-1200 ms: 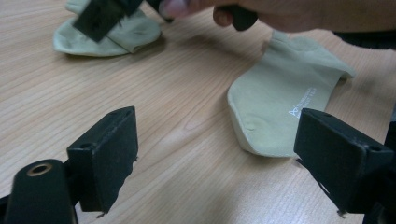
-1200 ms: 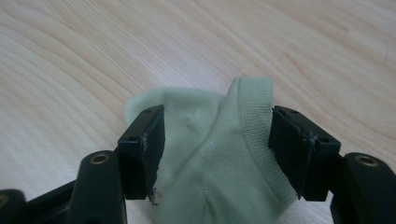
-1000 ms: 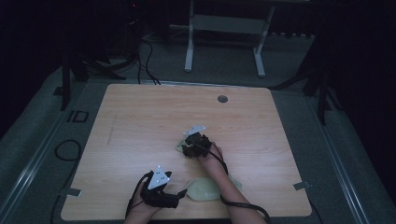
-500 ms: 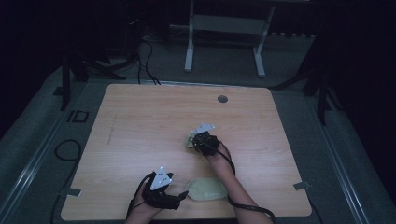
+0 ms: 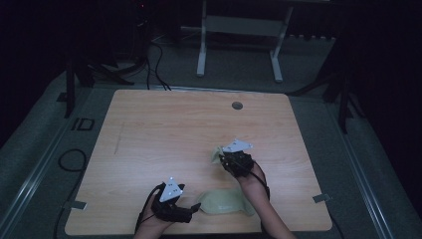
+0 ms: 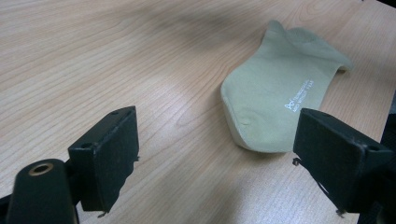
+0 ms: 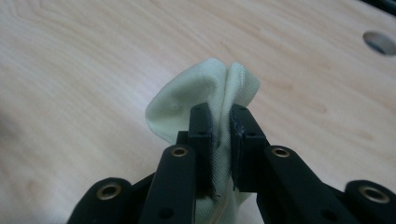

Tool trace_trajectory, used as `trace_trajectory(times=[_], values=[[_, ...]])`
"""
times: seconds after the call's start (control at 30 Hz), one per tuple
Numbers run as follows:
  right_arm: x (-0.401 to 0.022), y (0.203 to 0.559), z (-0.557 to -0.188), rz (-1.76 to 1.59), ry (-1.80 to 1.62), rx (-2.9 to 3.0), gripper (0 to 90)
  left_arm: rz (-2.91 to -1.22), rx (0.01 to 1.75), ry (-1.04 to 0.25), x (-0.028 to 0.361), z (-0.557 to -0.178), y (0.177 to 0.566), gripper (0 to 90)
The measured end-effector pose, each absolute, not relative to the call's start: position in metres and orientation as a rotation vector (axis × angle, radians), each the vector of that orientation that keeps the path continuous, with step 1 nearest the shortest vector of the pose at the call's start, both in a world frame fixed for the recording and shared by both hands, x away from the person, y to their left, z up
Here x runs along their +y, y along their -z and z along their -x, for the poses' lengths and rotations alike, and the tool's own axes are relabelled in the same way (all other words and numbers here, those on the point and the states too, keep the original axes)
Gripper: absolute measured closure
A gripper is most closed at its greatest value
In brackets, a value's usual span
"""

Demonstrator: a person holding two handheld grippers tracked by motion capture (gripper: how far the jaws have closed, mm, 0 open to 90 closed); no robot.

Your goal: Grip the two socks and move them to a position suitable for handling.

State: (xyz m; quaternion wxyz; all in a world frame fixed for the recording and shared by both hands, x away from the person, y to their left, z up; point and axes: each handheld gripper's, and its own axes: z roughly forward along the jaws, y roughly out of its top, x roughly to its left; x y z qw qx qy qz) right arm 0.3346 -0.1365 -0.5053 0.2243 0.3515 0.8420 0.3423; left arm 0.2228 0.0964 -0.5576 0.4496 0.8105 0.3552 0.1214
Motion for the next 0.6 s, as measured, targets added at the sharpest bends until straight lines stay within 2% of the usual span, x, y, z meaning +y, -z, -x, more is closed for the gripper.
trace_trajectory(times=[0.27, 0.43, 0.53, 0.6], values=[[-0.138, 0.538, -0.319, -1.036, -0.922, 2.395, 74.4, -2.014, 0.872, -0.283, 0.095, -0.223, 0.556, 15.1], [-0.134, 0.55, -0.319, -1.043, -0.902, 2.472, 55.4, -2.017, 0.877, -0.282, 0.095, -0.225, 0.556, 15.1], [-0.137, 0.542, -0.317, -1.03, -0.946, 2.469, 50.9, -2.017, 0.875, -0.28, 0.094, -0.23, 0.553, 15.3], [-0.143, 0.529, -0.316, -1.009, -0.978, 2.448, 50.5, -2.01, 0.877, -0.286, 0.093, -0.234, 0.549, 20.6]])
